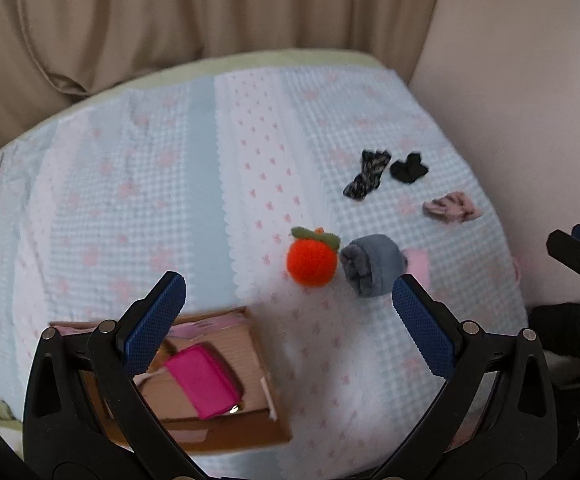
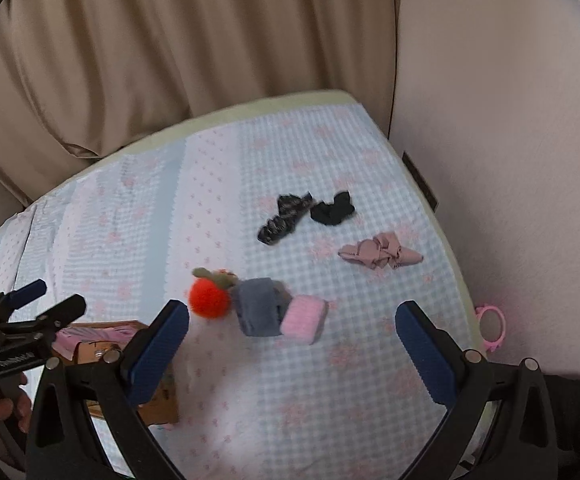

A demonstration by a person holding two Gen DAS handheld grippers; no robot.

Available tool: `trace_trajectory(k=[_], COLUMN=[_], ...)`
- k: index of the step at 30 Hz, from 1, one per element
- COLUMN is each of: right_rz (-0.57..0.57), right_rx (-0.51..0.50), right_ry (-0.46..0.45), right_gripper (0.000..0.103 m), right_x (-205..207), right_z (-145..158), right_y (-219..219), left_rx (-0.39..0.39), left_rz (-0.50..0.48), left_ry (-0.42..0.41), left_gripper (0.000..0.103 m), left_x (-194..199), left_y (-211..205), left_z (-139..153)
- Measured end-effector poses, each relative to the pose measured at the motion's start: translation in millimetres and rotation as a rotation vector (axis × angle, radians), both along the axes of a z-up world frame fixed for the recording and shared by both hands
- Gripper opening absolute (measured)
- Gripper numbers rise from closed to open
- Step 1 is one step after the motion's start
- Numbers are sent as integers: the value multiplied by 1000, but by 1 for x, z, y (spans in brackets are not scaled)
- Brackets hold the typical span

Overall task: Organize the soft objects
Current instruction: 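Move both tools back toward the remaining soft items, then grasp the orange pom-pom with the left tool while the right tool grasps the pink pouch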

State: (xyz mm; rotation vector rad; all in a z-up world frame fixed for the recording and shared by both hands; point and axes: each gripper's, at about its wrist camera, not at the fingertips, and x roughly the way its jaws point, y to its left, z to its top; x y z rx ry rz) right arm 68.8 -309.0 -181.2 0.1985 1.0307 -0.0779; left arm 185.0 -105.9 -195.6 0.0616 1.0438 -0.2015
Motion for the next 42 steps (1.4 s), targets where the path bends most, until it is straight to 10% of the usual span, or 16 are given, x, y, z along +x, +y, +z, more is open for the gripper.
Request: trace_trajectory(k=[26,42], right_rz=[-245,-246], right_rx=[317,334], right_ry=[430,482], right_gripper=[76,39], right_x=[95,100], right_z=[-233,-258], right_y=[-51,-41], left_rx=[243,185], left_rz=[-178,-251], left_ry=[447,515], left_gripper=[87,35], left_x=[132,142], left_y=[-81,-86], left_z=[-231,-262])
